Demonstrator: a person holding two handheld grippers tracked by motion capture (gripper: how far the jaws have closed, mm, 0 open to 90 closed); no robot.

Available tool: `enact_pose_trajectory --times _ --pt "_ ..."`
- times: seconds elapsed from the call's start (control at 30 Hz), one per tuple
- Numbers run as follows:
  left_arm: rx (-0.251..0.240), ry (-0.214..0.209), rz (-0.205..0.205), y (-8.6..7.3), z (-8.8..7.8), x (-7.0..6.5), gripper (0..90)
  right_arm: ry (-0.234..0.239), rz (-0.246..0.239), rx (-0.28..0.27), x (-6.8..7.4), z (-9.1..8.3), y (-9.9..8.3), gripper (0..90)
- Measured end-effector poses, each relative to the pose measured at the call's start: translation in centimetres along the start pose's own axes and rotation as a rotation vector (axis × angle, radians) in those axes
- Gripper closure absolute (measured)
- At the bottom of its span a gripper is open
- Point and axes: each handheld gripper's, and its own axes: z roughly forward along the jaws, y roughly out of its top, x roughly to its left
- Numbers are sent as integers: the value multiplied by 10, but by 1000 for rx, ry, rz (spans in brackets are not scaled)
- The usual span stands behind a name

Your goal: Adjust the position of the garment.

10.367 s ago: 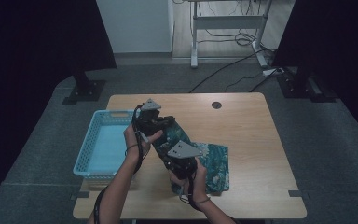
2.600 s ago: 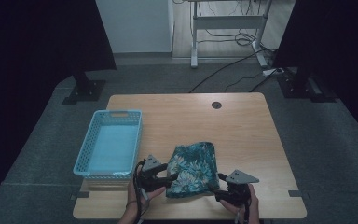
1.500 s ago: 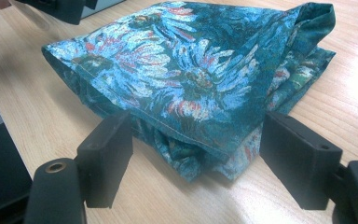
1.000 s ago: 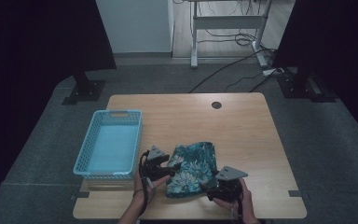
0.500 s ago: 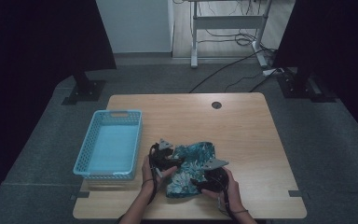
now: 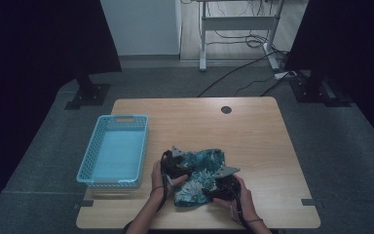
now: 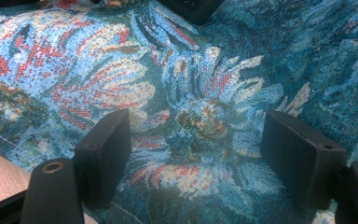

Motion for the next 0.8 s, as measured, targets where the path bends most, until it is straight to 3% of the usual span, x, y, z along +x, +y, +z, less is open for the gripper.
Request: enact_pose_trajectory --times 0.23,0.53,0.8 --pt "-15 13 -9 2 5 0 329 -17 -13 -21 -1 0 -4 245" --pt "-8 39 61 6 12 -11 337 -36 -19 -34 -6 -4 -9 256" --pt "-4 32 84 11 18 -18 346 -45 -11 -41 -10 -8 -14 264"
